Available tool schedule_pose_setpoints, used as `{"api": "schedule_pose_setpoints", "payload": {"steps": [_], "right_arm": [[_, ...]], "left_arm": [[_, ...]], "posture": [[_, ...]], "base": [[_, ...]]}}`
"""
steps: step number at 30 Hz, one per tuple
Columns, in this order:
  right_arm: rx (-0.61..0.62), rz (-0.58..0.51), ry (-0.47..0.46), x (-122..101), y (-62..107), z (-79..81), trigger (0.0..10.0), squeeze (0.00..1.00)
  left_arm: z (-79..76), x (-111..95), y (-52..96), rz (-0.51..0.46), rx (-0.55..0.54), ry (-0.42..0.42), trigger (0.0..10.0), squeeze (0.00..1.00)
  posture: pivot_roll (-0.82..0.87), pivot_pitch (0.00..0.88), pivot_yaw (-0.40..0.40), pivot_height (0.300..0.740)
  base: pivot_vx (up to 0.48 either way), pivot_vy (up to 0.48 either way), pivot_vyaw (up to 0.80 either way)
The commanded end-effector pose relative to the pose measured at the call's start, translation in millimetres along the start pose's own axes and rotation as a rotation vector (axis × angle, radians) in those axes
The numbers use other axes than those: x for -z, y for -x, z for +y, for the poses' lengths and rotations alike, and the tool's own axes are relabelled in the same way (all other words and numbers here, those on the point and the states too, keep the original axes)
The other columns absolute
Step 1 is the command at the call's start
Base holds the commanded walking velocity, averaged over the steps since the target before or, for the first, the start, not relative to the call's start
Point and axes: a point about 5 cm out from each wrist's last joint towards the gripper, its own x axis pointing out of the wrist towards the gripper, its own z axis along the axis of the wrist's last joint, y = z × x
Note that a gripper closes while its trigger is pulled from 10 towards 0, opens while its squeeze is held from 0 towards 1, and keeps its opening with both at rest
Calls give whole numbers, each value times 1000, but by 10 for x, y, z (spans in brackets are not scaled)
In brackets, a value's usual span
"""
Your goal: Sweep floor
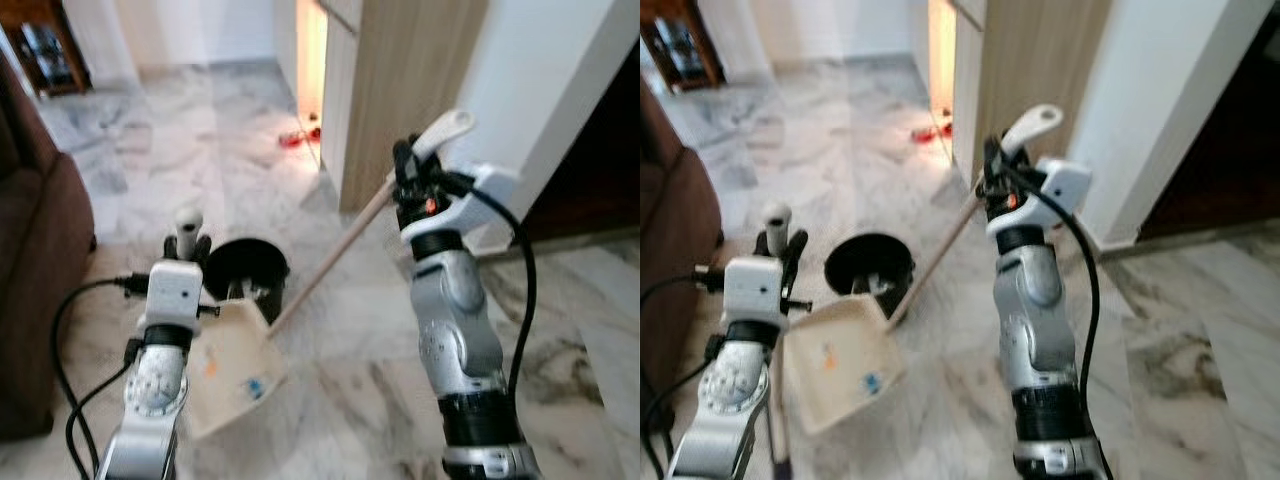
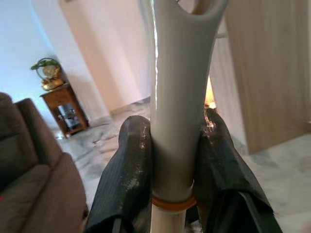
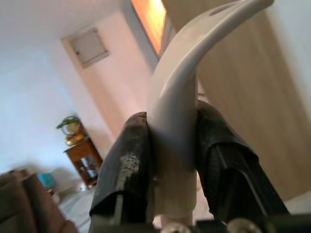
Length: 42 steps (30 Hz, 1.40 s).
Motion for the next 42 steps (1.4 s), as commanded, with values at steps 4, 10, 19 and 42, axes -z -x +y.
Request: {"api": "schedule_pose_setpoints", "payload": {"steps": [4,10,19,42], "right_arm": [[-46,-98,-8,-212,-71,143,10000,0],[-48,-103,-19,-225,-88,151,10000,0],[-41,-107,-7,-243,-99,127,10000,0],[-94,-128,-20,-304,-141,228,10000,0]], "left_arm": [[174,-60,25,-32,-53,-27,10000,0],[288,-18,93,-10,-86,-60,10000,0],[472,-3,274,15,-167,-105,10000,0],[452,-23,288,13,-185,-109,10000,0]], "posture": [[5,49,-11,740],[13,46,-11,740],[16,52,-16,740],[26,20,-19,740]], "base": [[270,0,0],[271,0,0],[272,0,0],[273,0,202]]}}
